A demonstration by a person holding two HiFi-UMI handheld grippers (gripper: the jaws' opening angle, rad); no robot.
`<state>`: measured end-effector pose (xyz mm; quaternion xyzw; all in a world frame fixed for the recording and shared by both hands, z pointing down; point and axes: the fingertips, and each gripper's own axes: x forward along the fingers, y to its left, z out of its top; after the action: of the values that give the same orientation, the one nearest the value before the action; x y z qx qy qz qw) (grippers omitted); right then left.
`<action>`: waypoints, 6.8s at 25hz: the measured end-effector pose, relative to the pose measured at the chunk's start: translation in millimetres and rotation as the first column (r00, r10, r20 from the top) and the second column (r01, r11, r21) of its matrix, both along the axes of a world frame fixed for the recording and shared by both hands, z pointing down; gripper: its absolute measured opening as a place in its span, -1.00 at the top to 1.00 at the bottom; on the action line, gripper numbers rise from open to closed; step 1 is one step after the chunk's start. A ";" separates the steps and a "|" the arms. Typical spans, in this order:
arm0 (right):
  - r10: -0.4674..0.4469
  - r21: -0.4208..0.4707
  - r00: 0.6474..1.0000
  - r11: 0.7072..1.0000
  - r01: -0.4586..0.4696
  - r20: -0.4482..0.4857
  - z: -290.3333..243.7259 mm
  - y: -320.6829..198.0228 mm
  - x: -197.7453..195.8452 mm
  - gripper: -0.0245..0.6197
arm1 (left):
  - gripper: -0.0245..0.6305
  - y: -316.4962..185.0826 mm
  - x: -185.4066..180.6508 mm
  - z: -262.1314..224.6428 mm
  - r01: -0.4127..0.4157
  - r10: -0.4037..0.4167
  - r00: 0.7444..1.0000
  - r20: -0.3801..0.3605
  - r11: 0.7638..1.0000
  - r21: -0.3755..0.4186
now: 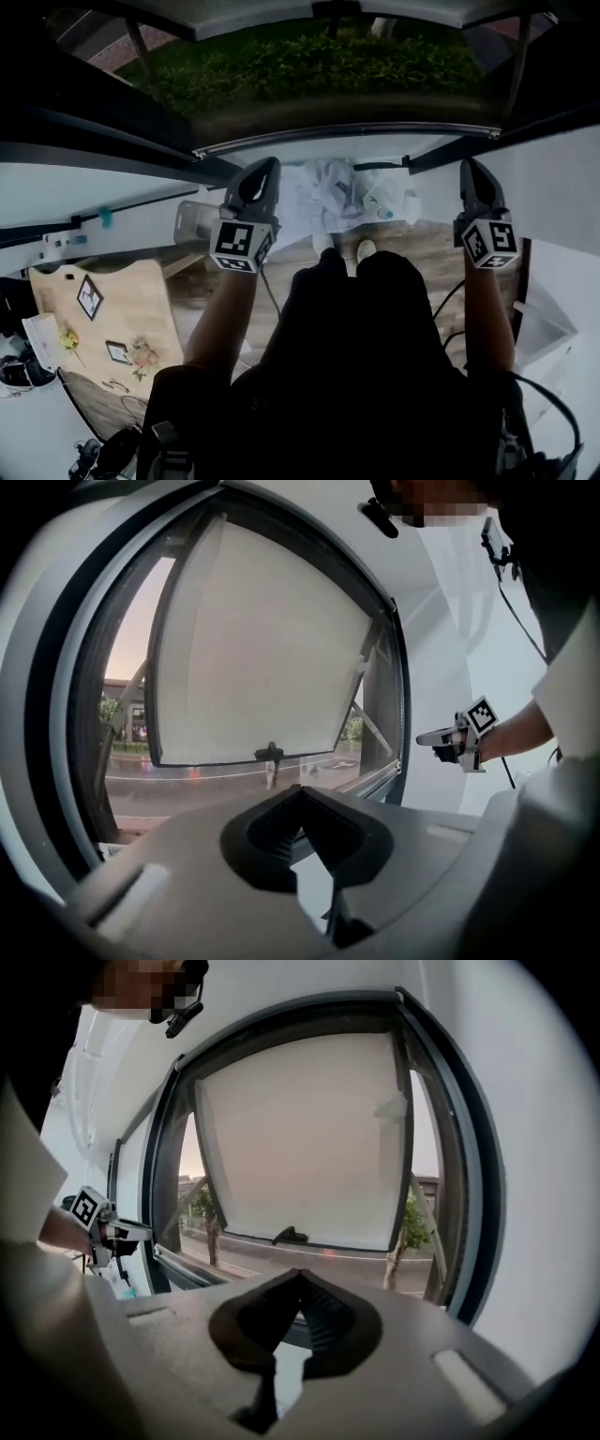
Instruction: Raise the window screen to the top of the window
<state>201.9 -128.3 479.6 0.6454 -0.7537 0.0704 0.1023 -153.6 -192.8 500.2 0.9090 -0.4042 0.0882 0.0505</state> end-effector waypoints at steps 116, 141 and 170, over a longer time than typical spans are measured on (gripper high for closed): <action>-0.504 -0.429 0.415 0.863 0.267 -0.757 157.0 -84.1 -19.9 0.81 | 0.80 -55.6 40.5 140.5 -0.206 -0.018 0.500 0.866 0.968 0.140; -0.436 -0.343 0.445 0.898 0.276 -0.782 87.4 -88.1 -16.8 0.80 | 0.78 -56.0 42.7 68.6 -0.139 -0.144 0.543 0.827 0.956 0.258; -0.347 -0.220 0.472 0.927 0.302 -0.810 3.5 -85.2 -17.7 0.79 | 0.76 -54.6 41.8 -17.2 -0.095 -0.272 0.558 0.784 0.918 0.386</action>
<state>184.2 -213.5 483.1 0.4422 -0.7180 -0.2498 0.4759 -111.8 -247.4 483.0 0.7301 -0.4356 0.4187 -0.3193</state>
